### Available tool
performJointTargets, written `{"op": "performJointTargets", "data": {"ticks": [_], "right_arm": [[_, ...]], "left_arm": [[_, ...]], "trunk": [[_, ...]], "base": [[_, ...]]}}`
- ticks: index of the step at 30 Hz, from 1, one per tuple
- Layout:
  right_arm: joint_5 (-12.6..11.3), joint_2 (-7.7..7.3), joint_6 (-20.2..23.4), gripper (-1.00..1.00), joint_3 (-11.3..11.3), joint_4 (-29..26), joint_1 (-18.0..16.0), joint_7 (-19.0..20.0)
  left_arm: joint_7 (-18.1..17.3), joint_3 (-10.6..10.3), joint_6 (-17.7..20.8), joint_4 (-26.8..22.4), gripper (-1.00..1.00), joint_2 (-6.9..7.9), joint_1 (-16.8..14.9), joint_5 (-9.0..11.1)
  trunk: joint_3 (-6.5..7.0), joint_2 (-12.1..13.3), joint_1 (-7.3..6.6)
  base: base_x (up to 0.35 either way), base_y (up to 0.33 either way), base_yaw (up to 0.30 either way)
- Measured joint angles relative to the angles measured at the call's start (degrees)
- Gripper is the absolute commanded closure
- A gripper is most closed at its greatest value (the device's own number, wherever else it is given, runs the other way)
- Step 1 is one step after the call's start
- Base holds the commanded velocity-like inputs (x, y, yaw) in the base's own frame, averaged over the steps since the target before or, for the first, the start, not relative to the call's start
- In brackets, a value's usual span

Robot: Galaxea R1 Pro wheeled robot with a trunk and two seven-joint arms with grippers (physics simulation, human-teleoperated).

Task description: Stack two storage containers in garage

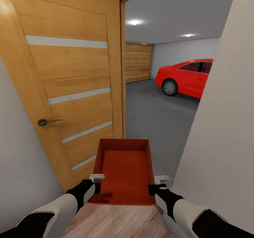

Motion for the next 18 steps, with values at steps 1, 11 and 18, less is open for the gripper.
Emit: {"op": "performJointTargets", "data": {"ticks": [1, 11, 18], "right_arm": [[0.00, 0.00, 0.00, 1.00, -0.01, -0.01, 0.00, 0.00], [0.04, -0.03, -0.01, 1.00, 0.07, -0.15, 0.00, -0.09], [-0.01, 0.00, 0.01, 1.00, 0.02, -0.04, 0.00, -0.06]], "left_arm": [[-0.01, 0.02, 0.01, 0.00, 1.00, 0.00, -0.01, -0.03], [0.00, -0.16, -0.19, 0.03, 1.00, 0.01, -0.01, 0.25], [0.01, -0.16, 0.01, 0.01, 1.00, 0.01, -0.01, 0.20]], "trunk": [[0.00, 0.00, 0.00], [0.08, 0.00, 0.01], [0.26, 0.00, 0.02]], "base": [[0.194, 0.258, 0.000], [0.160, 0.171, -0.086], [0.010, 0.008, -0.230]]}}
